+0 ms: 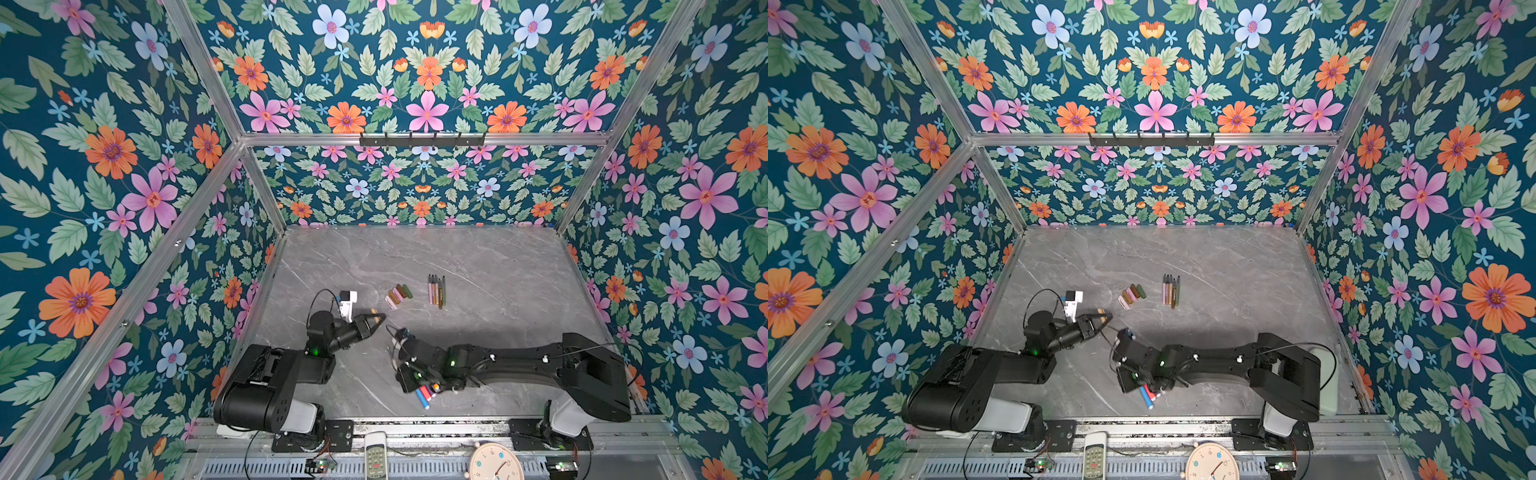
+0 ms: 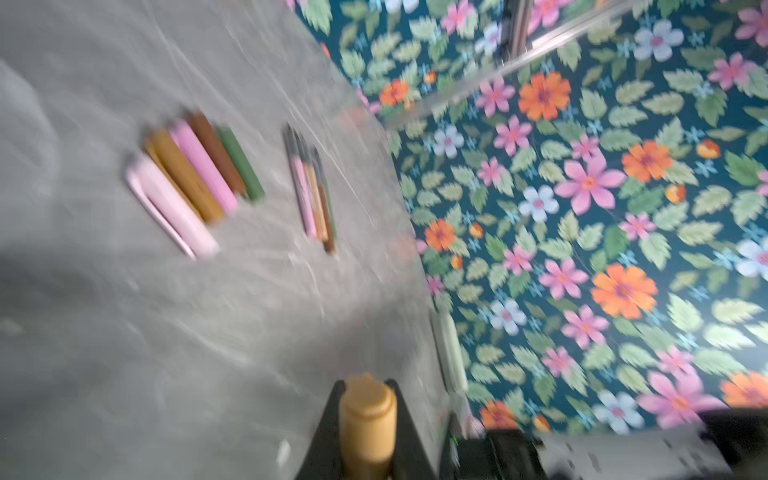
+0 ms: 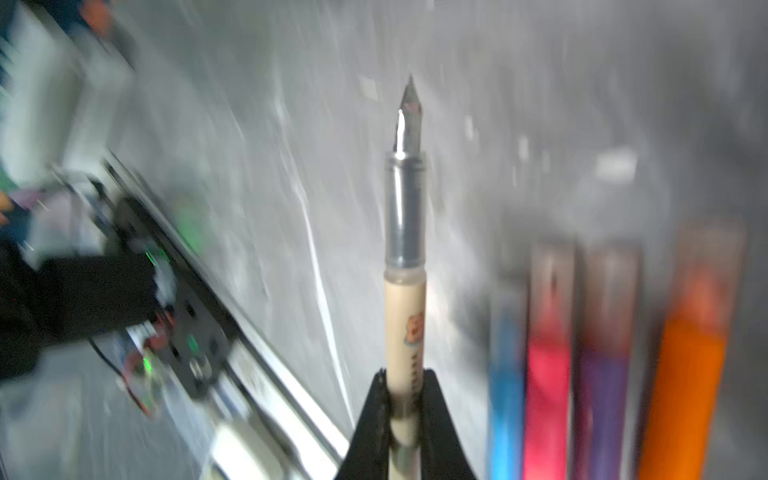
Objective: Open the pen caps
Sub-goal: 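Grip the tan cap with the left gripper while the right pulls the pen away, then carry the tan cap toward the cap row while the right holds the pen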
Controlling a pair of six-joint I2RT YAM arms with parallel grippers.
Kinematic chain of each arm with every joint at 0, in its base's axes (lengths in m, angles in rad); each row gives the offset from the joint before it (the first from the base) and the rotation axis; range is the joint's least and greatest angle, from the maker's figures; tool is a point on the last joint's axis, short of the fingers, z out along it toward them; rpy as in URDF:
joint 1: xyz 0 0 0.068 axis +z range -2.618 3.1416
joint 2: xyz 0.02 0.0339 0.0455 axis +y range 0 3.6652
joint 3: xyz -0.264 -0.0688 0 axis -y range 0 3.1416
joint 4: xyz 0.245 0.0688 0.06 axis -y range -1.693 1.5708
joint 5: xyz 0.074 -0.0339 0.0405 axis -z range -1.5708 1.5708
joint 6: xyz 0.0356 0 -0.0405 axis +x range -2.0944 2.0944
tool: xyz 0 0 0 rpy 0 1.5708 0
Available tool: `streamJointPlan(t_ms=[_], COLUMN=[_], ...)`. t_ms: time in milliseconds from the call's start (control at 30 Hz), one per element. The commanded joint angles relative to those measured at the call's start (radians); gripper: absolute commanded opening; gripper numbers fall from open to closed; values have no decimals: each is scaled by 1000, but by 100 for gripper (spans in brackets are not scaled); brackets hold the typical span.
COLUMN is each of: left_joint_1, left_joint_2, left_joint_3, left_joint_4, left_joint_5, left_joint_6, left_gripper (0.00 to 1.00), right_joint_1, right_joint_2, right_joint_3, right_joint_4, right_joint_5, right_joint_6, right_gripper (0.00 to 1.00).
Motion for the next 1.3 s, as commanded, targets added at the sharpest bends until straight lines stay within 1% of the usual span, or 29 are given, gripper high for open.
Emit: streamJointPlan(t_ms=[0,100,233,300,367,433,533,633,800,867,1000,1200,1233,1267], left_joint_1=[4,23,32,32,31,27,20,-1,-64,-82,-86,-86,-86,-86], left_joint_2=[88,183,262,263,258,266,301,331,329,334,343,341,340,338], left_joint_3=[40,64,105,127,163,194,243,298,386,406,414,413,412,410], left_joint_4=[68,167,141,34,-108,-203,-317,-416,-614,-638,-647,-643,-641,-640], left_joint_5=[-45,-38,-44,-76,-113,-140,-162,-177,-262,-279,-284,-276,-277,-276], left_joint_6=[14,-55,-89,-70,-31,-14,-2,22,100,112,113,113,113,113], left_gripper=[0,0,0,0,0,0,0,0,0,2,6,18,22,31], right_joint_1=[-3,-38,-158,-246,-356,-436,-492,-497,-496,-497,-497,-497,-496,-497], right_joint_2=[-134,-289,-503,-602,-687,-745,-787,-779,-777,-781,-781,-783,-783,-781], right_joint_3=[-37,-67,-154,-205,-256,-297,-338,-353,-377,-382,-378,-379,-379,-381], right_joint_4=[-78,-167,-241,-271,-297,-315,-325,-338,-321,-321,-329,-328,-326,-324], right_joint_5=[77,147,185,188,152,119,95,100,84,83,81,77,74,74], right_joint_6=[58,43,26,18,15,15,2,-3,4,4,2,0,-1,0], right_gripper=[0,0,0,0,0,0,0,0,0,0,0,0,0,0])
